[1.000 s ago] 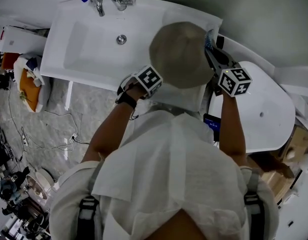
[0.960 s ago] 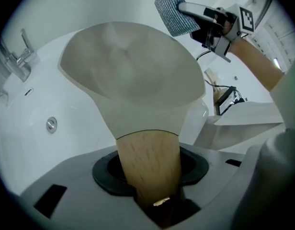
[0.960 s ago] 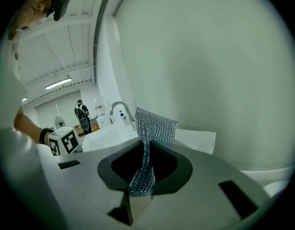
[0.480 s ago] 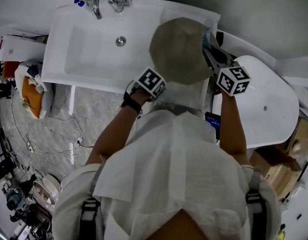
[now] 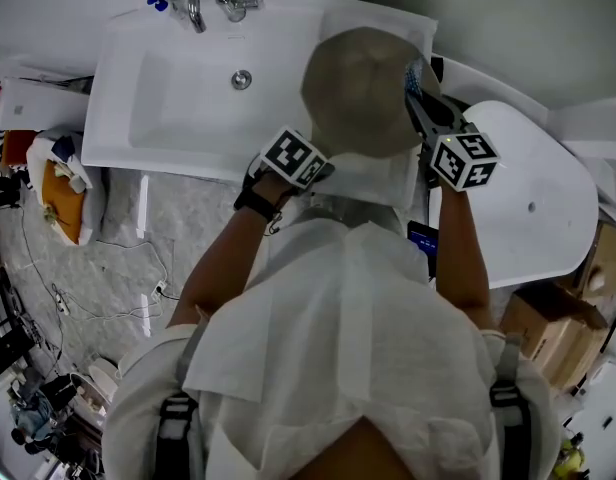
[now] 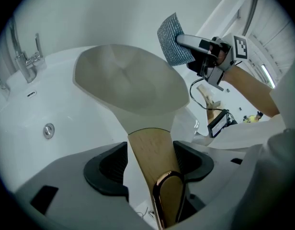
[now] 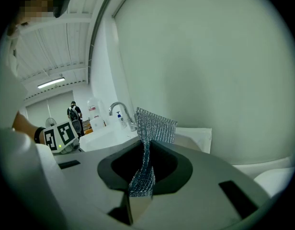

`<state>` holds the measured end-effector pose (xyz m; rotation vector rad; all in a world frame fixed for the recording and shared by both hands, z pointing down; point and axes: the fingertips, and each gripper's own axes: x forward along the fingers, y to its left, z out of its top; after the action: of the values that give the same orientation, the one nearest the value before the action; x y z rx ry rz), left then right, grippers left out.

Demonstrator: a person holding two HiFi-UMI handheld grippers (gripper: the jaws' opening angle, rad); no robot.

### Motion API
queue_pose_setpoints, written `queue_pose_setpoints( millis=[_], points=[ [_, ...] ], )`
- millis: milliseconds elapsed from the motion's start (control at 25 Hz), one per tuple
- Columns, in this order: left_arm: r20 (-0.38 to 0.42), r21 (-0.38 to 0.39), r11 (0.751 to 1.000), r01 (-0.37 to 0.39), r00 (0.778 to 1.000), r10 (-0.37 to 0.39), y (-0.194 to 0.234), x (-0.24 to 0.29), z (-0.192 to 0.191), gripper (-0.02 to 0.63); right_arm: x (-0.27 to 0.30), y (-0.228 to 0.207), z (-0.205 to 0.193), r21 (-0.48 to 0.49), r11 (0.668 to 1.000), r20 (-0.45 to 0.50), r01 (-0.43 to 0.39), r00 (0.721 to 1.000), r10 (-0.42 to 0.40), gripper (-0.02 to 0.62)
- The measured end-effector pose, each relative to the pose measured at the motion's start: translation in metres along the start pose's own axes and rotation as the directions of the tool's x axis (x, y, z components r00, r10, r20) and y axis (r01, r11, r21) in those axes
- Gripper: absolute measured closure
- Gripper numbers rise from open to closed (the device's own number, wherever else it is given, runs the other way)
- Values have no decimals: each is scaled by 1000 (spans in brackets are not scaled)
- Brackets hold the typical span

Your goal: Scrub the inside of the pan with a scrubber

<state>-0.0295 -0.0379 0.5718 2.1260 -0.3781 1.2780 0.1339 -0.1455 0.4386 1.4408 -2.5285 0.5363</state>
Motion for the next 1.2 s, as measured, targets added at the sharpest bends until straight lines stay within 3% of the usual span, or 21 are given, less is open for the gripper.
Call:
queue_pose_setpoints(
  millis=[240, 360, 440, 560, 680, 760, 840, 920, 1000, 1120, 1200],
  points=[
    [88, 36, 999, -21, 996, 18, 0, -29, 7, 304, -12, 2, 2, -10, 999, 19, 48, 999, -48, 548],
    [175, 15, 1000, -11, 985, 9, 3, -53, 16, 305, -22, -1, 6, -7, 997, 38, 74, 997, -74, 548],
    [268, 0, 1000, 5, 963, -5, 5, -76, 26, 306, -30, -4, 11, 0, 996, 56, 92, 994, -92, 548],
    [434, -17, 1000, 16, 901, -7, 13, -117, 42, 326, -41, -7, 20, 1, 993, 91, 119, 989, -118, 548],
    [593, -40, 999, -15, 804, 36, 32, -163, 61, 360, -51, -8, 35, -10, 990, 133, 141, 981, -139, 548],
    [692, -84, 996, -35, 717, 83, 47, -194, 73, 392, -58, -7, 46, -21, 989, 157, 150, 977, -145, 548],
    [790, -141, 989, -39, 598, 137, 61, -229, 84, 417, -65, -6, 58, -36, 988, 177, 153, 974, -145, 548],
    [870, -177, 982, -59, 458, 185, 72, -266, 92, 455, -72, -6, 72, -56, 986, 204, 158, 968, -143, 548],
    [912, -187, 975, -123, 348, 219, 79, -295, 94, 528, -82, -5, 82, -71, 982, 230, 175, 961, -154, 548],
    [933, -197, 942, -273, 242, 266, 87, -320, 88, 575, -96, -4, 90, -88, 973, 268, 212, 946, -182, 548],
    [936, -221, 910, -351, 184, 299, 91, -329, 84, 578, -106, -5, 96, -104, 965, 301, 239, 933, -198, 548]
  ],
)
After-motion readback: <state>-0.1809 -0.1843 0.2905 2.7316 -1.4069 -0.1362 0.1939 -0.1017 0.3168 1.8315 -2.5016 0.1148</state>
